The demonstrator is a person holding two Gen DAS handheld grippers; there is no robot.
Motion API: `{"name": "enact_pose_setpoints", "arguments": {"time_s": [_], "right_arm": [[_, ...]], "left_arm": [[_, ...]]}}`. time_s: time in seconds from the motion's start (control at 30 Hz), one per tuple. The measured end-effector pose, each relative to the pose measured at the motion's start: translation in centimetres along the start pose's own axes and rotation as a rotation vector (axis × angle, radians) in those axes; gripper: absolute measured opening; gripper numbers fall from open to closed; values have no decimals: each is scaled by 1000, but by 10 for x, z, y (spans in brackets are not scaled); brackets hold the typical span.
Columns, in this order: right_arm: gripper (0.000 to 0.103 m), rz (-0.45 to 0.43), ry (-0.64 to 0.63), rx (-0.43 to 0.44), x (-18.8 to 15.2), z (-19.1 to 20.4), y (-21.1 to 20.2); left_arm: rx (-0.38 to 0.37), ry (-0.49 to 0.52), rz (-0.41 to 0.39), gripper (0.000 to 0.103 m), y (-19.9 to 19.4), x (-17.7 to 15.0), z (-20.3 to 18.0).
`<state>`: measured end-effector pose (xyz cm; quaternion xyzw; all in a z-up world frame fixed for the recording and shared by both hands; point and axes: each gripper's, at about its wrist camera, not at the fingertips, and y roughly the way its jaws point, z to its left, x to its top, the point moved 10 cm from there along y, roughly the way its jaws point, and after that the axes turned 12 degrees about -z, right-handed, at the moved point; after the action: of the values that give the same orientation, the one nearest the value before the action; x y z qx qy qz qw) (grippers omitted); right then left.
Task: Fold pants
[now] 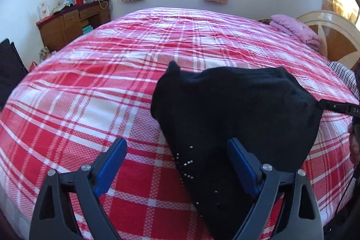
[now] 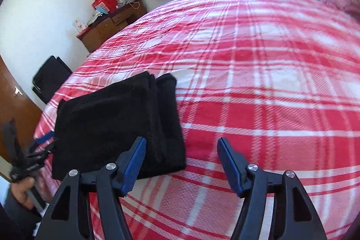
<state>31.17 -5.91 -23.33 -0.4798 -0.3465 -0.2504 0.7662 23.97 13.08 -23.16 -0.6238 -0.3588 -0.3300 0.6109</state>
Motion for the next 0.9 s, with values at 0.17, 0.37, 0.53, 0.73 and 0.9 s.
{"name": "enact_pose_setpoints", "arguments": {"time_s": [0.17, 0.37, 0.53, 0.73, 0.9], "right_arm": [[66, -28, -17, -77, 10, -21, -29], [67, -122, -31, -97, 32, -20, -79], [68, -166, -102, -92, 38, 10, -103], [68, -274, -168, -72, 57, 45, -139], [68, -349, -193, -68, 71, 58, -167]], "left_arm": [[-5, 9, -31, 93, -17, 17, -17], [-13, 68, -99, 93, -44, 45, -47], [-44, 80, -153, 93, -66, 64, -67], [-69, 95, -215, 96, -89, 80, -78], [-75, 95, -251, 98, -100, 90, -80]]}}
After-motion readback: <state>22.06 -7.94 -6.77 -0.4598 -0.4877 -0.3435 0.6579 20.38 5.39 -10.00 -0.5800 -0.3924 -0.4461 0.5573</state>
